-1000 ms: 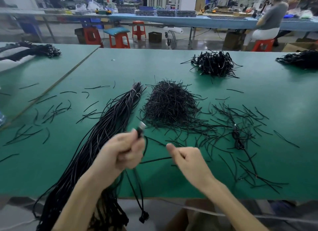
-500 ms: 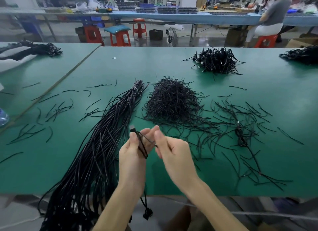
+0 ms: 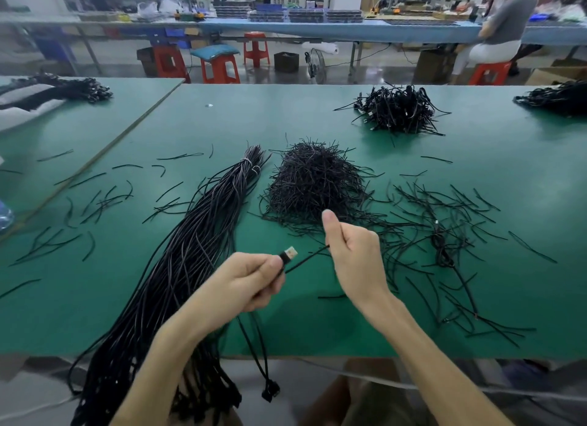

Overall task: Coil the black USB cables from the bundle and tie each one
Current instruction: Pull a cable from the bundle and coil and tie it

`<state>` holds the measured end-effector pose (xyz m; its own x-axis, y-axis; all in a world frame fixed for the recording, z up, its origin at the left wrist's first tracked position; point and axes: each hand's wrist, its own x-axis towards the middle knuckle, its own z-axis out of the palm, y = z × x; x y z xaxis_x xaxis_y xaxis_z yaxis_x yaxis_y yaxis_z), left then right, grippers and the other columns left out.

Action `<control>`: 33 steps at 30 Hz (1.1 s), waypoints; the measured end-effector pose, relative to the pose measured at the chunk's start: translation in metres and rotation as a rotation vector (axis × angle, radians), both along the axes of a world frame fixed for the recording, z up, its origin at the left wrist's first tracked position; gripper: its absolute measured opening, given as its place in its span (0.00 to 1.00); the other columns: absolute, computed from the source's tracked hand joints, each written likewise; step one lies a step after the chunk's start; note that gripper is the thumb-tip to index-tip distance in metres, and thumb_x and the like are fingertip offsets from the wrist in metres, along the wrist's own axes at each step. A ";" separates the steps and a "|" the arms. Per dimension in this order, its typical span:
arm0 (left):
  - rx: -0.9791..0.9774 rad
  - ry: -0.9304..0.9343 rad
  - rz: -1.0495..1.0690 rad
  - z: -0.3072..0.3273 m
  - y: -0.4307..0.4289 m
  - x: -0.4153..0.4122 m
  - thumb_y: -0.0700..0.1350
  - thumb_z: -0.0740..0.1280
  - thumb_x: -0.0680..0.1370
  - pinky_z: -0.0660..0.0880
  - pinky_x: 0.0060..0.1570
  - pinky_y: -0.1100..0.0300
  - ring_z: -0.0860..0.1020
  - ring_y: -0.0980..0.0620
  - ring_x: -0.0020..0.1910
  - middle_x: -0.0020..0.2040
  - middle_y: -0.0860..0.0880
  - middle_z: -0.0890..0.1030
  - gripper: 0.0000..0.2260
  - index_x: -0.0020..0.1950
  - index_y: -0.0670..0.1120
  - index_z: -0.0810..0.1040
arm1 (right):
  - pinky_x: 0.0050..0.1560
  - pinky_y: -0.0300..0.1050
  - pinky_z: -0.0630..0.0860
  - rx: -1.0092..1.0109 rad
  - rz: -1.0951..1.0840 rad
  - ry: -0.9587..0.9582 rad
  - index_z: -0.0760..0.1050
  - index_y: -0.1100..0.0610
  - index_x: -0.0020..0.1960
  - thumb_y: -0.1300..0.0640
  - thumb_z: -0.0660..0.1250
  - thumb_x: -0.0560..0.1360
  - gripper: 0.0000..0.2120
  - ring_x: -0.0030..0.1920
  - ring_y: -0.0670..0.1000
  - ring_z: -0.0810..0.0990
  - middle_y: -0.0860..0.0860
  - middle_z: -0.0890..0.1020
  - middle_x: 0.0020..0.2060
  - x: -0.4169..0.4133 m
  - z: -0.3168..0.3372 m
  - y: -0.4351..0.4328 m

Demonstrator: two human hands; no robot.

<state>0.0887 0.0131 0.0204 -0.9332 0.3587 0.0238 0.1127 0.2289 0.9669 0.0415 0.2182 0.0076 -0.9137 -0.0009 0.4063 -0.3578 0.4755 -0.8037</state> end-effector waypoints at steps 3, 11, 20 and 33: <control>0.040 0.114 0.251 -0.012 0.024 -0.003 0.52 0.60 0.85 0.69 0.29 0.60 0.73 0.48 0.26 0.28 0.48 0.79 0.20 0.42 0.43 0.82 | 0.29 0.41 0.57 -0.160 0.050 -0.036 0.56 0.53 0.28 0.43 0.58 0.85 0.29 0.26 0.45 0.58 0.44 0.60 0.22 0.009 0.011 -0.023; 0.721 -0.144 0.490 -0.028 0.056 0.001 0.50 0.57 0.87 0.80 0.59 0.56 0.83 0.46 0.60 0.59 0.43 0.85 0.19 0.63 0.38 0.80 | 0.40 0.51 0.73 0.295 0.052 0.243 0.71 0.56 0.33 0.49 0.54 0.85 0.24 0.30 0.49 0.70 0.49 0.76 0.28 0.043 -0.013 -0.048; 1.115 -0.411 0.469 -0.008 0.044 -0.008 0.51 0.60 0.85 0.68 0.26 0.63 0.57 0.56 0.22 0.28 0.55 0.59 0.18 0.40 0.45 0.79 | 0.48 0.48 0.71 0.445 0.194 0.027 0.73 0.57 0.41 0.41 0.43 0.85 0.29 0.35 0.49 0.71 0.50 0.77 0.34 0.048 -0.032 -0.042; 0.802 -0.238 0.182 -0.040 0.036 -0.006 0.58 0.59 0.84 0.77 0.42 0.59 0.74 0.50 0.34 0.32 0.49 0.72 0.19 0.41 0.46 0.74 | 0.52 0.30 0.73 0.006 0.383 -0.396 0.62 0.42 0.76 0.56 0.63 0.83 0.24 0.57 0.39 0.79 0.41 0.81 0.56 0.049 -0.013 -0.036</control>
<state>0.0829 0.0493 -0.0195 -0.9870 0.1607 0.0027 -0.0856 -0.5394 0.8377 0.0902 0.1826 -0.0054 -0.9306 -0.3647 0.0309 -0.1775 0.3758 -0.9096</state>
